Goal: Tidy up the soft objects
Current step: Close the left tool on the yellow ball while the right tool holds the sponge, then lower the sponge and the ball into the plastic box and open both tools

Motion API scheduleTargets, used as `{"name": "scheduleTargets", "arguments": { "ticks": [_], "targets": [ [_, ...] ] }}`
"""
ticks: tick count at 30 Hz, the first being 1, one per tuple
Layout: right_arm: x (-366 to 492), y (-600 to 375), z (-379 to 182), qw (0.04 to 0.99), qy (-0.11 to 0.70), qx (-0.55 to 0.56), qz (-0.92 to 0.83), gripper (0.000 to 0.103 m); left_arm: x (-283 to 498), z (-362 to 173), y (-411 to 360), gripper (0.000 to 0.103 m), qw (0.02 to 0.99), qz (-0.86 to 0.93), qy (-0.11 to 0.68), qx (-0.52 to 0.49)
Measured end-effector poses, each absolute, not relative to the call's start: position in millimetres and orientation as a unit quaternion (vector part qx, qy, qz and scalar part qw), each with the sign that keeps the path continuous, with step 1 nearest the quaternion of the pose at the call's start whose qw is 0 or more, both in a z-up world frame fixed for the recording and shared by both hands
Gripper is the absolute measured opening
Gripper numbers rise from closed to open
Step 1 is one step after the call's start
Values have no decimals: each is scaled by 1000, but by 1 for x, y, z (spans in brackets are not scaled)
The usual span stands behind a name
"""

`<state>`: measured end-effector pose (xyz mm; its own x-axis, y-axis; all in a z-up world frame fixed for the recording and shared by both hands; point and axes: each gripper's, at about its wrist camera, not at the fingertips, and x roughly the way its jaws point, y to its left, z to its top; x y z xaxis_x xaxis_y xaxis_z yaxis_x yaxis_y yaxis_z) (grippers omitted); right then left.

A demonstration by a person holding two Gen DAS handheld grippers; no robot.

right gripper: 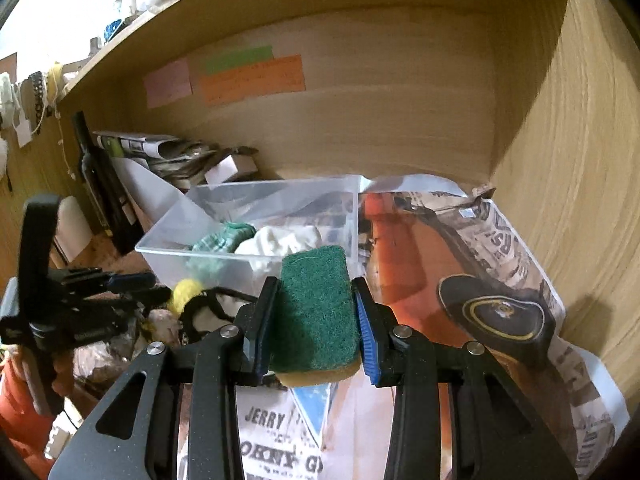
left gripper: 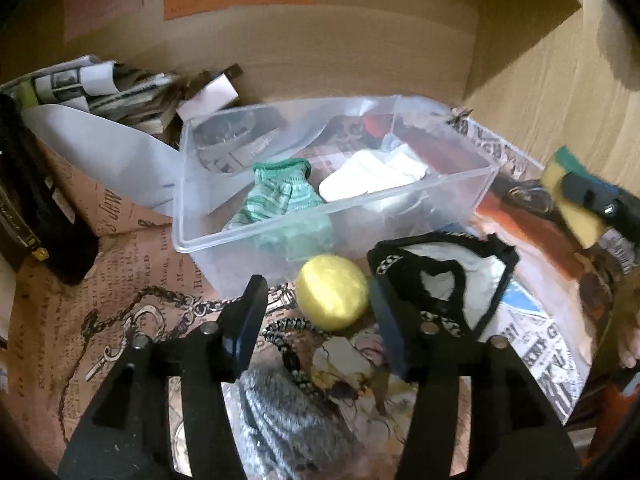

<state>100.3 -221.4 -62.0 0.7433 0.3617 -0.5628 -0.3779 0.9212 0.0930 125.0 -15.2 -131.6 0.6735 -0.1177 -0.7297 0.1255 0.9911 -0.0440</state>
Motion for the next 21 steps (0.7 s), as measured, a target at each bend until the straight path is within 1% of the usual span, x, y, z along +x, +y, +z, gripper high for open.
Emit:
{"name": "scheduleTargets", "arguments": {
  "ticks": [4,5,6,7,13,21],
  "targets": [
    [101,-221,-61,934,295,-6,202,33,141,-150,-15,54,900,-75,429,-13],
    [102,-221,-61,934,295,-5,203,33,144,-153,-14,51,897,-81,434,-22],
    [102,-221,-61,934,294,-4,203,33,145,-155,-14,45,896,-86,434,-29],
    [102,-222,-60,934,294,-4,202,33,146,-156,-14,42,896,-88,435,-30],
    [107,-222,-59,935,290,-1,202,33,131,-143,-12,41,910,-84,406,-23],
    [121,-217,-51,939,275,-1,206,33,106,-97,0,41,934,-79,347,-29]
  ]
}}
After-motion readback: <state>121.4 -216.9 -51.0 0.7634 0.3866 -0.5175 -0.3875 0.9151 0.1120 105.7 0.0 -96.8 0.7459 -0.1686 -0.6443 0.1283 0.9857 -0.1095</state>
